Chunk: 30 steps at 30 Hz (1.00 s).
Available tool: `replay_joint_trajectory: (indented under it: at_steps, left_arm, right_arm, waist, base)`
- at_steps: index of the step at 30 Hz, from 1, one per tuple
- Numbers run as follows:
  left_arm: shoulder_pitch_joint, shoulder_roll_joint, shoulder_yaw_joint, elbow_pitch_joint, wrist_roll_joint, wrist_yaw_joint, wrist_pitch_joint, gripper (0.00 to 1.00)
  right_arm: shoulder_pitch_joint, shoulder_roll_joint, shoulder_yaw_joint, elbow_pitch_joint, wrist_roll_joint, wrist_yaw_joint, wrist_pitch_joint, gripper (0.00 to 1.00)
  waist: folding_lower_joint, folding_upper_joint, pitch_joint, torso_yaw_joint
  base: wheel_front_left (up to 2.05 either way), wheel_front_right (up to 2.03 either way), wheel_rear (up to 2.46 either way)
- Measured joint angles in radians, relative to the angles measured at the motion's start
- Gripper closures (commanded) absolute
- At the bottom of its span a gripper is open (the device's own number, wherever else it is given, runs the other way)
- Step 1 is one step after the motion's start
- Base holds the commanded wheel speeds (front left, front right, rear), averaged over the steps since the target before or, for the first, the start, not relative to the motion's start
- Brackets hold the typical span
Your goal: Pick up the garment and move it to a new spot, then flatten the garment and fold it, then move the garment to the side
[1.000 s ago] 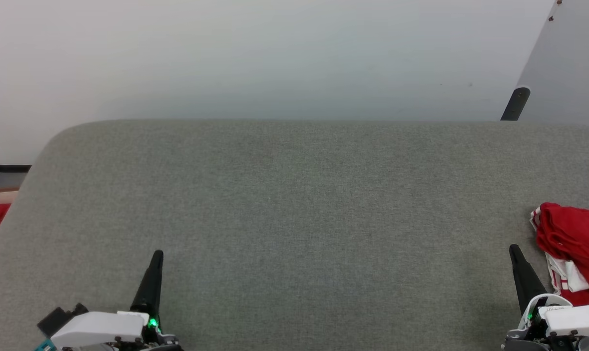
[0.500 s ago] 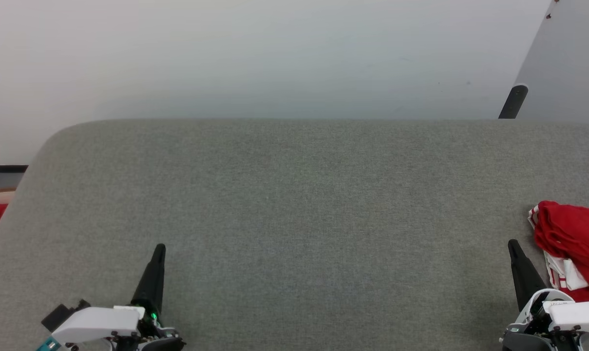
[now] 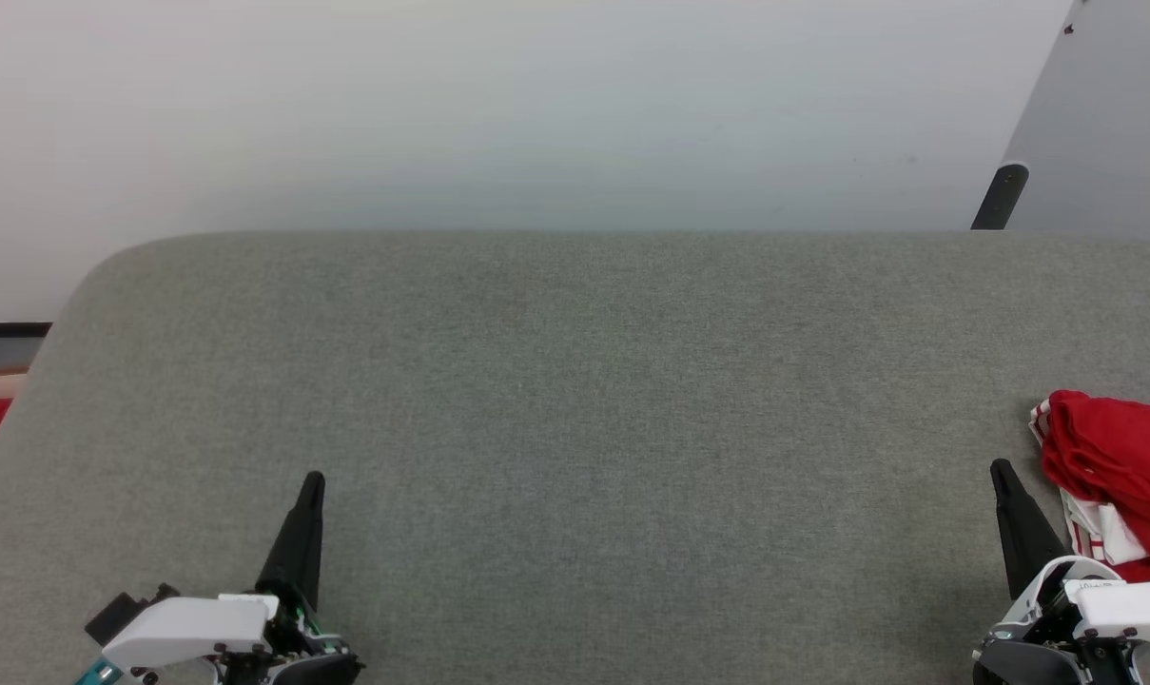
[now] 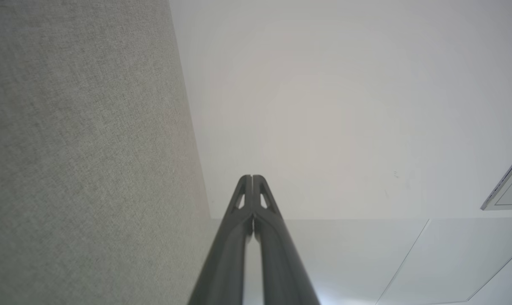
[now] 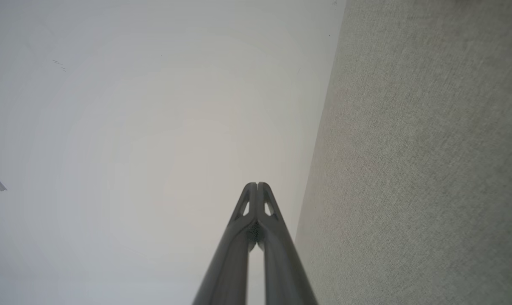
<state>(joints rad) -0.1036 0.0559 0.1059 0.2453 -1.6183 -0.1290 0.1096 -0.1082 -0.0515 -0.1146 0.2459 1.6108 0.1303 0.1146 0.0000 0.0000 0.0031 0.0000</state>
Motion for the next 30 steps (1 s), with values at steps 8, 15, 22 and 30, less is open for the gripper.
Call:
replay_joint_trajectory:
  at_steps: [8,15,22,30]
  left_arm:
    - [0.000,0.000,0.001,0.000,0.000,0.000,0.000,1.00]
    - [0.000,-0.001,0.001,0.000,0.000,0.000,0.000,1.00]
    - [0.000,-0.002,0.002,0.000,0.000,0.000,0.002,1.00]
    - [0.000,-0.002,0.002,0.000,0.000,0.000,0.002,1.00]
  right_arm:
    - [0.000,0.000,0.000,0.000,0.000,0.000,0.000,1.00]
    - [0.000,0.000,0.000,0.000,0.000,0.000,0.000,1.00]
    - [0.000,0.000,0.000,0.000,0.000,0.000,0.000,1.00]
    - [0.000,0.000,0.000,0.000,0.000,0.000,0.000,1.00]
  waist:
    - [0.0001,0.0000,0.000,0.000]
    - [0.0000,0.0000,0.000,0.000]
    - [0.0000,0.0000,0.000,0.000]
    - [0.0001,0.0000,0.000,0.000]
  base:
    - [0.00,0.00,0.00]
    - [0.00,0.00,0.00]
    - [0.00,0.00,0.00]
    - [0.00,0.00,0.00]
